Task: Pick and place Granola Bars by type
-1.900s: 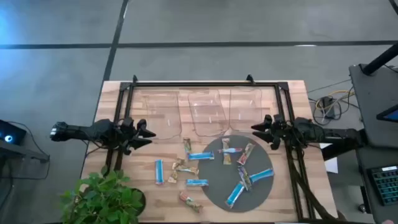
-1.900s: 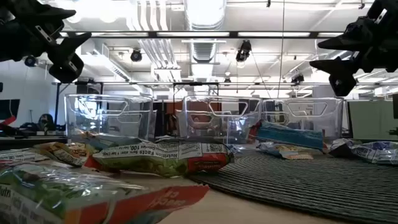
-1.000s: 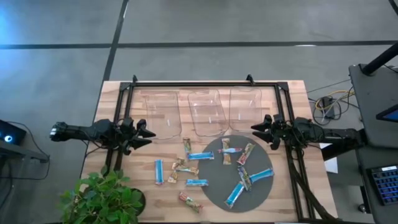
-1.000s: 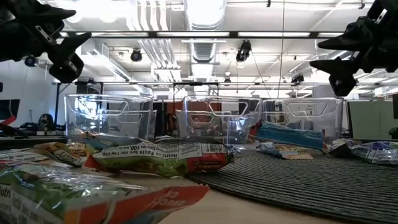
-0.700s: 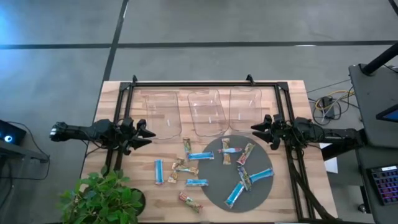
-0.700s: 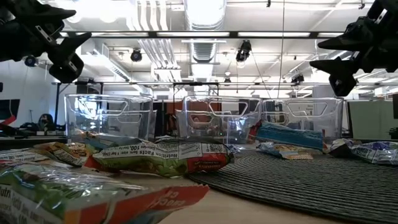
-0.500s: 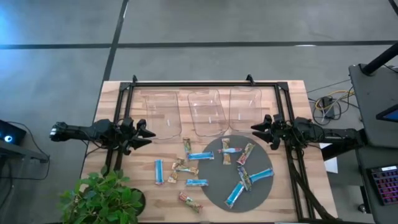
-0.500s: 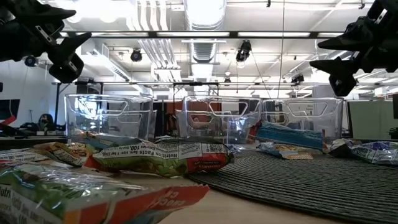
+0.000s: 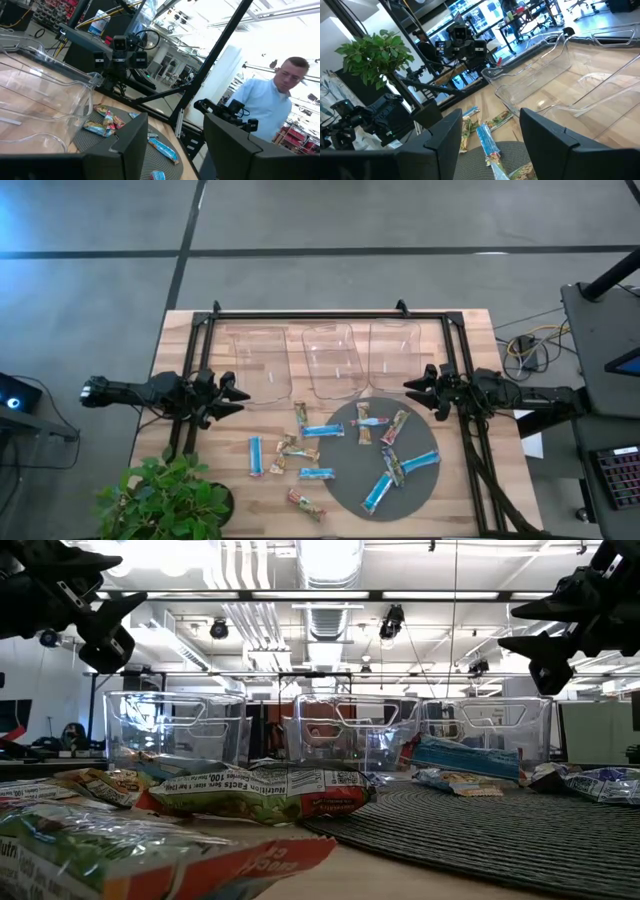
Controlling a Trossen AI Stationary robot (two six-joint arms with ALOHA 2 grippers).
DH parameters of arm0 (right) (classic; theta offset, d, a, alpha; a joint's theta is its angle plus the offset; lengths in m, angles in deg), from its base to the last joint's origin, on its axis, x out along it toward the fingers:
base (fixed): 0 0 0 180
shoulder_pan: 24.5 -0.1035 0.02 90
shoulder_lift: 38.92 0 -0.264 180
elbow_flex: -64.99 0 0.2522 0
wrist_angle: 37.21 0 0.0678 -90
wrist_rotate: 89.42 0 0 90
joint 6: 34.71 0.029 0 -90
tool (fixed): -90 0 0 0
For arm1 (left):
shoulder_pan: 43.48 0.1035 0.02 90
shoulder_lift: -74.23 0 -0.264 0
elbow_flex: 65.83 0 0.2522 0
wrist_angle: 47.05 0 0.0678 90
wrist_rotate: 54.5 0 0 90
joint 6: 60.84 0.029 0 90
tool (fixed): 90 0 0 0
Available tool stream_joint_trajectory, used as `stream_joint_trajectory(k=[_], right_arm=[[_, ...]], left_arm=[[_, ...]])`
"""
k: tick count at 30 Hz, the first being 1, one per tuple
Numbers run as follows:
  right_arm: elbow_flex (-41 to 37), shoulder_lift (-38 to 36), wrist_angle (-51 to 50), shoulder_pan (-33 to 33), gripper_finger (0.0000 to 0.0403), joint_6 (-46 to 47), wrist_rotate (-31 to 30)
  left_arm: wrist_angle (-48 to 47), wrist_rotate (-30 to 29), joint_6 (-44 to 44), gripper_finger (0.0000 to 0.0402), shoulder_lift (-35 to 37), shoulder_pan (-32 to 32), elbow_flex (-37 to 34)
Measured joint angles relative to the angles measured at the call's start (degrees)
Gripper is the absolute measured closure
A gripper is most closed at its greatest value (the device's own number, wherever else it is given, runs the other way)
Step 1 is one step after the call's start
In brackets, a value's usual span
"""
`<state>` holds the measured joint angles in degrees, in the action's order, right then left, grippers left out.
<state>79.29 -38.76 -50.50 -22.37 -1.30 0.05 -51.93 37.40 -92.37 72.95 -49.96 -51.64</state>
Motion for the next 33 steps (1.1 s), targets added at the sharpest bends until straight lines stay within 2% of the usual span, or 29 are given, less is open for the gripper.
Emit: stream_joint_trajectory(k=[15,17,20,22,29,33], right_arm=[[0.0,0.0,0.3,0.0,0.0213,0.8,0.0],[0.0,0.0,0.5,0.0,0.0213,9.4,-1.6],[0.3,0.8,1.3,0.0,0.0213,30.6,-2.8],[0.0,1.7,0.5,0.0,0.0213,35.5,-2.7],[0.0,2.0,4.0,0.0,0.0213,37.6,-10.8],[0.0,2.2,18.4,0.0,0.0213,29.6,-12.8]], left_arm=[[0.0,0.0,0.0,0.0225,0.0,0.0,0.0],[0.0,0.0,0.0,0.0225,0.0,0.0,0.0],[0.0,0.0,0.0,0.0225,0.0,0.0,0.0],[0.0,0.0,0.0,0.0225,0.0,0.0,0.0],[-0.5,0.0,0.0,0.0225,0.0,0.0,0.0],[-0.5,0.0,0.0,0.0225,0.0,0.0,0.0]])
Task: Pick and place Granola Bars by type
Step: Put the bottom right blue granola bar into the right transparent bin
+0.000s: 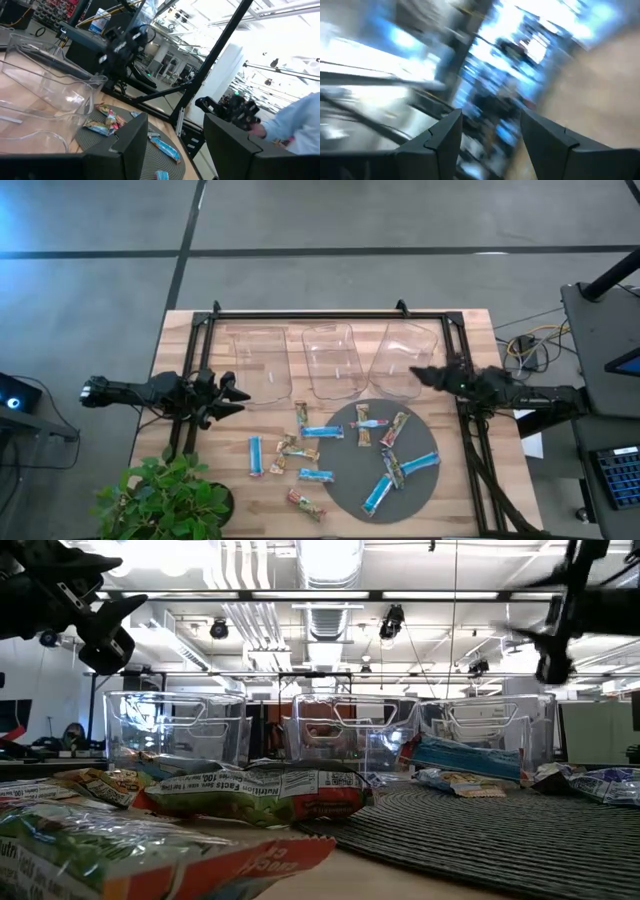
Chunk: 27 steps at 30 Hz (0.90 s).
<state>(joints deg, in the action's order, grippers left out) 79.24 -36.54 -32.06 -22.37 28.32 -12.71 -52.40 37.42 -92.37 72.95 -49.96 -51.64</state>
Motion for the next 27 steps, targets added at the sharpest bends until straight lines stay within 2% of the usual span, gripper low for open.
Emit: stream_joint_trajectory(k=[3,4,6,11,12,17,18,20,22,27], right_arm=[[0.1,0.9,16.0,0.0,0.0213,-6.1,-1.6],[0.5,1.5,19.0,-0.2,0.0213,-7.8,-1.6],[3.3,3.2,18.2,-1.1,0.0213,-10.2,-0.8],[15.5,13.4,-1.2,-4.0,0.0213,-12.4,0.4],[18.4,16.3,-5.1,-4.6,0.0213,-12.5,2.1],[31.9,30.2,-28.9,-7.7,0.0214,-6.7,20.0],[34.4,32.9,-35.3,-8.3,0.0215,-5.2,21.9],[38.7,38.1,-46.4,-10.4,0.0220,-4.3,24.1],[42.6,42.5,-53.5,-13.2,0.0225,-4.4,25.5],[49.4,51.8,-64.5,-22.0,0.0240,-4.4,26.6]], left_arm=[[0.0,0.0,0.0,0.0225,0.0,0.0,0.0],[0.0,0.0,0.0,0.0225,0.0,0.0,0.0],[0.0,0.0,0.0,0.0225,0.0,0.0,0.0],[0.0,0.0,0.0,0.0225,0.0,0.0,0.0],[0.0,0.0,0.0,0.0225,0.0,0.0,0.0],[0.0,0.0,0.0,0.0225,0.0,0.0,0.0],[0.0,0.0,0.0,0.0225,0.0,0.0,0.0],[0.0,0.0,0.0,0.0225,0.0,0.0,0.0],[0.1,0.0,0.0,0.0225,0.0,0.0,0.0],[0.0,0.0,0.0,0.0225,0.0,0.0,0.0]])
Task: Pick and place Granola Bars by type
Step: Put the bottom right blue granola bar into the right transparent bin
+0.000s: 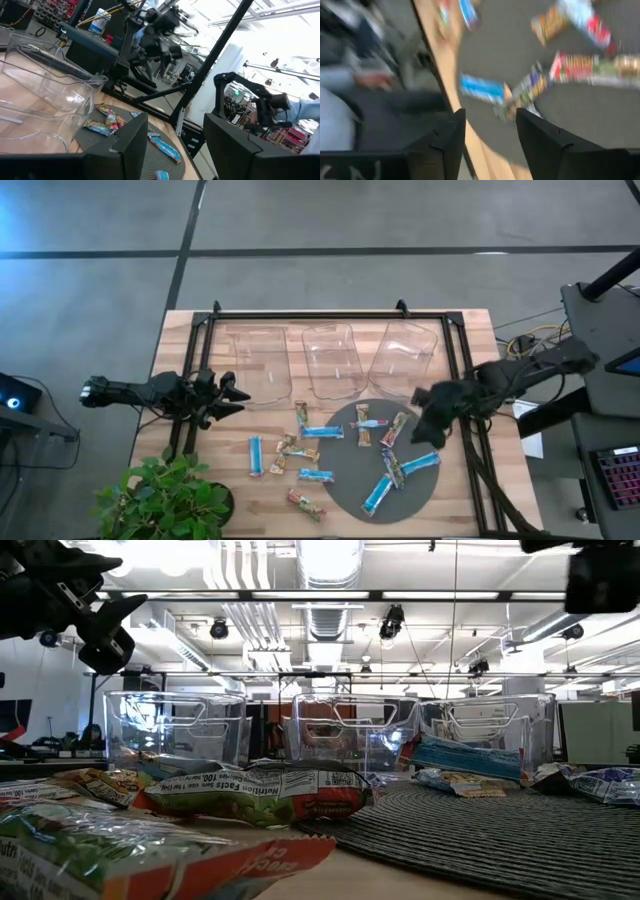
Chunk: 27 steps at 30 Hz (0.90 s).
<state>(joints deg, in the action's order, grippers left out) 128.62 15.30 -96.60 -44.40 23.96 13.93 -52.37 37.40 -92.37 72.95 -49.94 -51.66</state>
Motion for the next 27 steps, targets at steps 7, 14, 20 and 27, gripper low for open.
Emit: stream_joint_trajectory(k=[7,14,20,27], right_arm=[[2.9,11.7,-10.3,-13.8,0.0242,-0.6,-1.7],[1.6,22.3,-10.1,-19.3,0.0190,-7.1,-1.7],[1.7,30.4,-9.9,-21.0,0.0127,-16.5,-3.0],[1.8,34.9,-9.0,-21.0,0.0089,-22.4,-7.8]], left_arm=[[0.0,0.0,0.0,0.0225,0.0,0.0,0.0],[0.0,0.0,0.0,0.0225,0.0,0.0,0.0],[0.0,0.0,0.0,0.0225,0.0,0.0,0.0],[0.0,0.0,0.0,0.0225,0.0,0.0,0.0]])
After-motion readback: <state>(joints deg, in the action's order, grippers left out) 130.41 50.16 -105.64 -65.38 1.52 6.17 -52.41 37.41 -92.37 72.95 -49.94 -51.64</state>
